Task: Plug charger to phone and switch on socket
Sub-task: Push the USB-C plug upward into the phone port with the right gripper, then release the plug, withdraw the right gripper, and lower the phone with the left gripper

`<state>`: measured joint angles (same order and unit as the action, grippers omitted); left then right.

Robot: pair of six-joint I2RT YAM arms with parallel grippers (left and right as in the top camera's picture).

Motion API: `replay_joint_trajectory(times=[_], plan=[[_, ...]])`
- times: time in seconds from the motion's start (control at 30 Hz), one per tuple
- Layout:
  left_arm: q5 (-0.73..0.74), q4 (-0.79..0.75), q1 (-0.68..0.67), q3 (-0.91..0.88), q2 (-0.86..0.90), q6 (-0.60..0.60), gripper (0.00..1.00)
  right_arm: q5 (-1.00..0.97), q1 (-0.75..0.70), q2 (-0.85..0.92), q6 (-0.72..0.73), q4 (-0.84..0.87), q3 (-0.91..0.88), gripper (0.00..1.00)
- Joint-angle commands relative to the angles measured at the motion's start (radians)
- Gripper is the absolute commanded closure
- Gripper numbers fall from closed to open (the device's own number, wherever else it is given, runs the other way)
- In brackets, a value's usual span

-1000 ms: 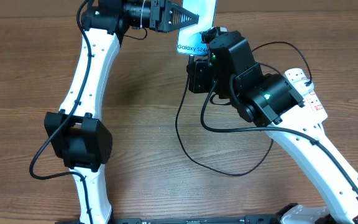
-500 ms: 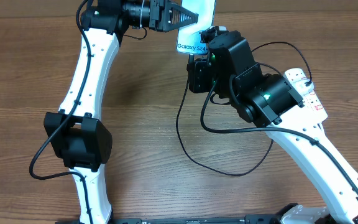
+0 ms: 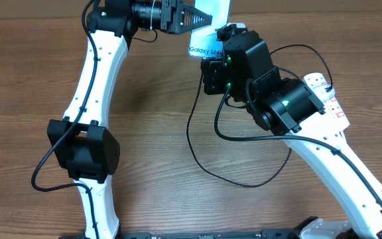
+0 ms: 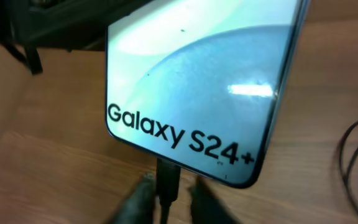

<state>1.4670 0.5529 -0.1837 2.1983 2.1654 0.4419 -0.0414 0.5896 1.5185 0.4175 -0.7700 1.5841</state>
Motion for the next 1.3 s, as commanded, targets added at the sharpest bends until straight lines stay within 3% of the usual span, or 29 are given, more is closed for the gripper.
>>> replay_joint_trajectory(times=[0.0, 0.33, 0.57, 0.67, 0.83, 1.03, 1.27], plan=[[0.033, -0.004, -0.006, 0.022, -0.028, -0.015, 0.96, -0.029, -0.003, -0.02, -0.006, 0.009, 0.027, 0.75], [-0.178, 0.05, 0.018, 0.022, -0.028, -0.016, 0.95, -0.026, -0.007, -0.028, 0.021, -0.036, 0.028, 0.34], [-0.404, 0.302, 0.024, -0.003, -0.027, -0.103, 0.96, -0.026, -0.123, -0.032, 0.166, -0.116, 0.028, 0.24], [-0.415, 0.394, 0.024, -0.011, -0.027, -0.212, 0.96, -0.005, -0.187, -0.032, 0.17, -0.154, 0.028, 0.23], [-0.547, 0.498, 0.018, -0.039, -0.027, -0.237, 0.96, 0.045, -0.257, -0.032, 0.17, -0.193, 0.027, 0.16], [-0.606, 0.504, -0.014, -0.163, -0.027, -0.238, 0.96, 0.046, -0.301, -0.032, 0.17, -0.217, 0.027, 0.01], [-0.606, 0.428, -0.019, -0.327, -0.027, -0.237, 0.96, 0.047, -0.315, -0.032, 0.17, -0.24, 0.027, 0.0]])
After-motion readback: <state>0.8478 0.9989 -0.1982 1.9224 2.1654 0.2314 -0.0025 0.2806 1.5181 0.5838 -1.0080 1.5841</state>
